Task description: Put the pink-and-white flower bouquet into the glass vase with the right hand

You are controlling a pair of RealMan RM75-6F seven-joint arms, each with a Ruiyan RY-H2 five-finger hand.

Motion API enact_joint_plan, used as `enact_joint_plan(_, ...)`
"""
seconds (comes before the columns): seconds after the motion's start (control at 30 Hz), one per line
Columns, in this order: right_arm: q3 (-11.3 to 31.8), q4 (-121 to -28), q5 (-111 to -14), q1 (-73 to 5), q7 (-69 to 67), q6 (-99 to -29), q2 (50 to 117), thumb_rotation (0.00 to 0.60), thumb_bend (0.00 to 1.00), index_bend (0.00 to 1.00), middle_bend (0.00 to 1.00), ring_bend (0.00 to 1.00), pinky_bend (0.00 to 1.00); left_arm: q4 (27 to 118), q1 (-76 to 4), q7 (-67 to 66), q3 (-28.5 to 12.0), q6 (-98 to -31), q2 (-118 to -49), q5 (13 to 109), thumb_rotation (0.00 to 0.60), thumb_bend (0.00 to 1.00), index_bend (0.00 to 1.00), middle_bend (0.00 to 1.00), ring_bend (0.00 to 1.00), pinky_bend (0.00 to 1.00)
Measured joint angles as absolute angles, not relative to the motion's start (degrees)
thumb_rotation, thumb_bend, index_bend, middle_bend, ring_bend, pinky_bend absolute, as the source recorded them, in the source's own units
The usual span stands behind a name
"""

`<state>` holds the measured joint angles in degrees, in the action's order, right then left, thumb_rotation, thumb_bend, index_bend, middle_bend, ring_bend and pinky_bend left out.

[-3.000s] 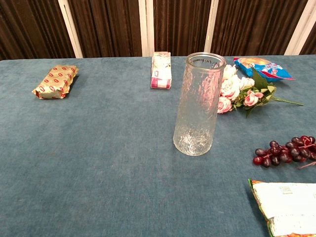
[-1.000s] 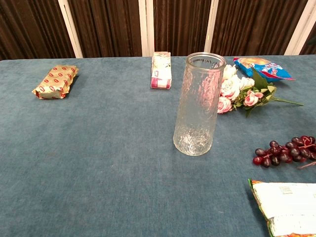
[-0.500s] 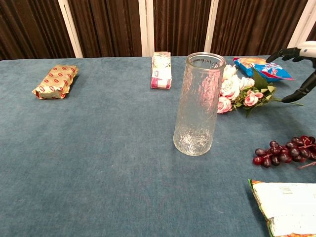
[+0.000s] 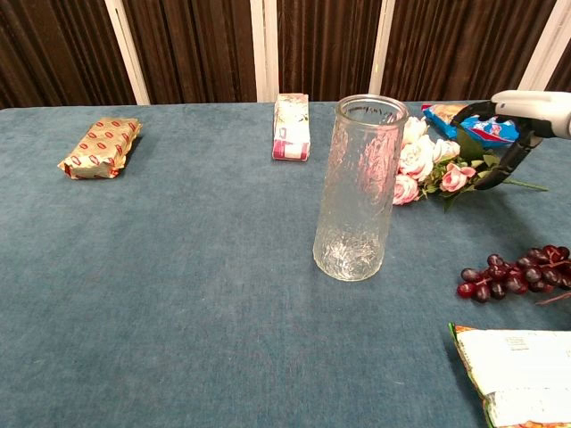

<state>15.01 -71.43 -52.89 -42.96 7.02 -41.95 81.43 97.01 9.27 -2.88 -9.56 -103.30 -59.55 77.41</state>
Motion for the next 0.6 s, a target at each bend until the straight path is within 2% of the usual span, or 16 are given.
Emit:
enact_joint_plan(0.3, 15.32, -67.31, -51.21, -46.2, 8.51, -40.03, 85.01, 0.6, 0.13, 0.14, 0.05, 0.04, 0.0, 97.27, 8.67, -4.48, -10.25, -102.57, -60.13, 76.13, 0.6, 0.19, 0.13, 0.0, 0.0, 0.02)
enact_joint_plan(0.6, 15.42, -62.93, -50.24, -49.08, 9.66, -38.47, 88.92, 0.6, 0.13, 0.2, 0.18, 0.21, 0.0, 97.38, 8.27, -4.87, -10.89, -102.04, -60.48, 75.09, 0.6, 0.19, 0.13, 0.0, 0.0, 0.02)
